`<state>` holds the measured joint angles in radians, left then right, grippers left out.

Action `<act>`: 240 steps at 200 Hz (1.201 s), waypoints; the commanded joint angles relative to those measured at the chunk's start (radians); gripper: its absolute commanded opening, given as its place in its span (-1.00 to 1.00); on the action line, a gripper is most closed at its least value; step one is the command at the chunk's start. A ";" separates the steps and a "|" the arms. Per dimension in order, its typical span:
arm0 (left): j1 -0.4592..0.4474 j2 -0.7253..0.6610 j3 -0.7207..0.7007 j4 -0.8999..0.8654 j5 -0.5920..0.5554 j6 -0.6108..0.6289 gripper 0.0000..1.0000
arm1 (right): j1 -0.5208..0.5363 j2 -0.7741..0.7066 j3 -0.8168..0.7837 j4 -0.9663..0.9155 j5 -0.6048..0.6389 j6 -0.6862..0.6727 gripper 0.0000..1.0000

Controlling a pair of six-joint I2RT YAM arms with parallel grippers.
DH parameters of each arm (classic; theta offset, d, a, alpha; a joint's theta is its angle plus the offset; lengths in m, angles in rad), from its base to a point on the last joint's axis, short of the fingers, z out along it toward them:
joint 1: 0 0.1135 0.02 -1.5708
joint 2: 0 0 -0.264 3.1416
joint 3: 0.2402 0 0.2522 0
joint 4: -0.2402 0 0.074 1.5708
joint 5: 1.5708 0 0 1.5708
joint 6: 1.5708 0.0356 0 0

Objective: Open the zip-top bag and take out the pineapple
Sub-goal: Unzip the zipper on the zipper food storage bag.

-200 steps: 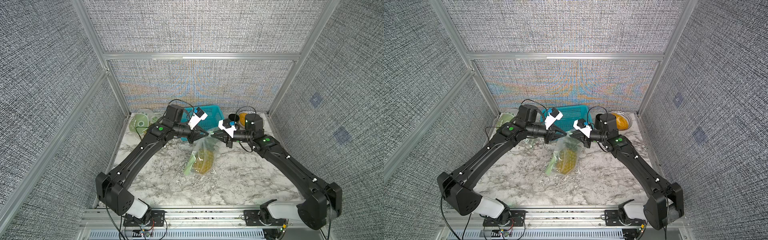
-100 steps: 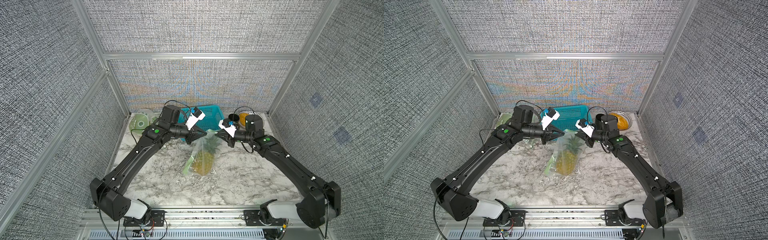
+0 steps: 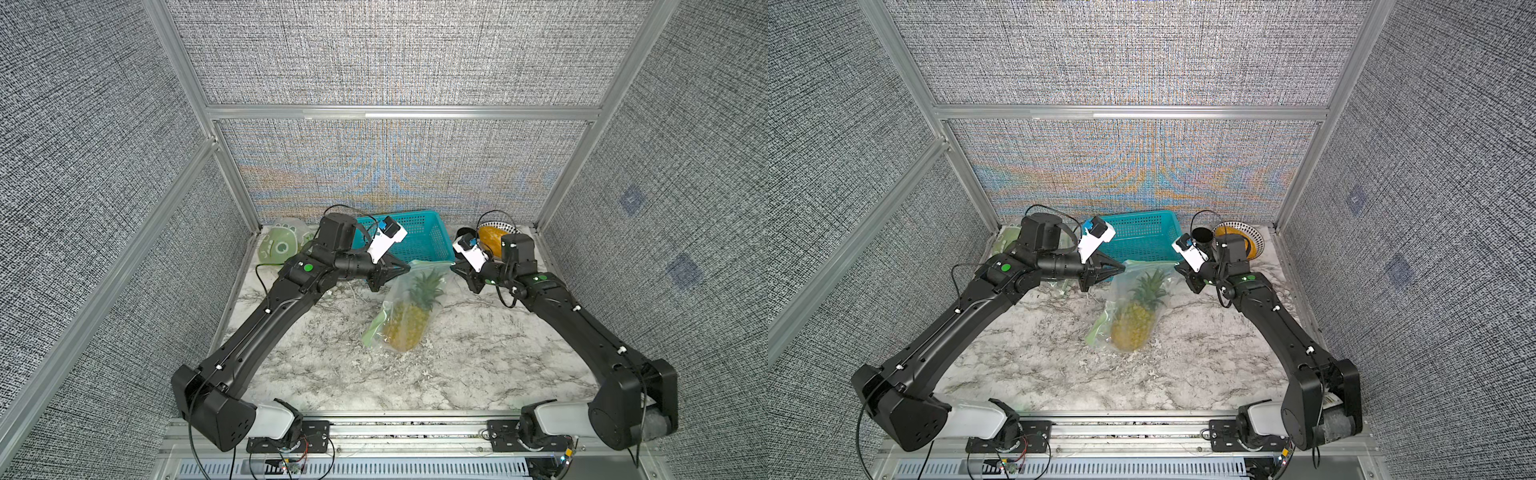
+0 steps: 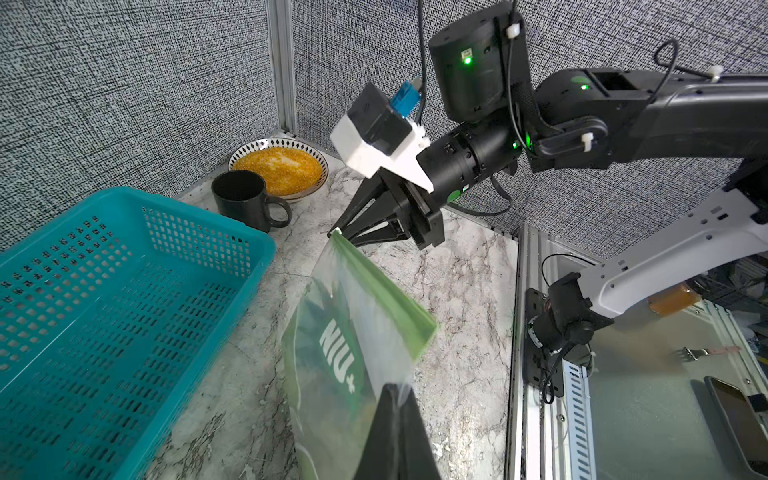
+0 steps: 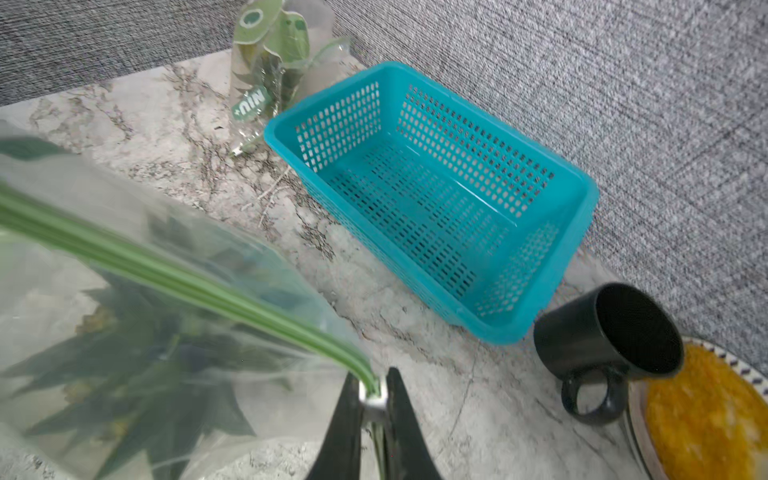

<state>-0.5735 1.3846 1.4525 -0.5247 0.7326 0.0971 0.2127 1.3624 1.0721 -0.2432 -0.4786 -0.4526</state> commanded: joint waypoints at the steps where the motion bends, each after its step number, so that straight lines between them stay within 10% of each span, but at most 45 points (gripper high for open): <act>1: 0.001 -0.027 -0.007 0.017 0.030 0.010 -1.00 | -0.029 -0.004 -0.025 -0.035 0.176 0.041 -1.00; 67: 0.001 -0.038 -0.024 0.025 0.023 0.006 -1.00 | -0.054 -0.041 -0.086 -0.035 0.219 0.064 -1.00; 137: 0.001 -0.026 -0.062 0.024 0.109 0.013 -1.00 | -0.035 -0.195 -0.106 -0.041 -0.135 0.003 -1.00; 195: 0.001 -0.039 -0.093 0.031 0.119 0.039 -1.00 | 0.025 -0.246 -0.095 -0.098 -0.096 0.013 -1.00; 240: 0.001 -0.045 -0.110 0.017 0.146 0.069 -1.00 | 0.025 -0.311 -0.073 -0.099 -0.037 0.041 -0.36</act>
<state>-0.5735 1.3502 1.3491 -0.5175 0.8478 0.1322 0.2367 1.0771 0.9764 -0.3393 -0.5312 -0.4335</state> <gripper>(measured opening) 0.052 0.298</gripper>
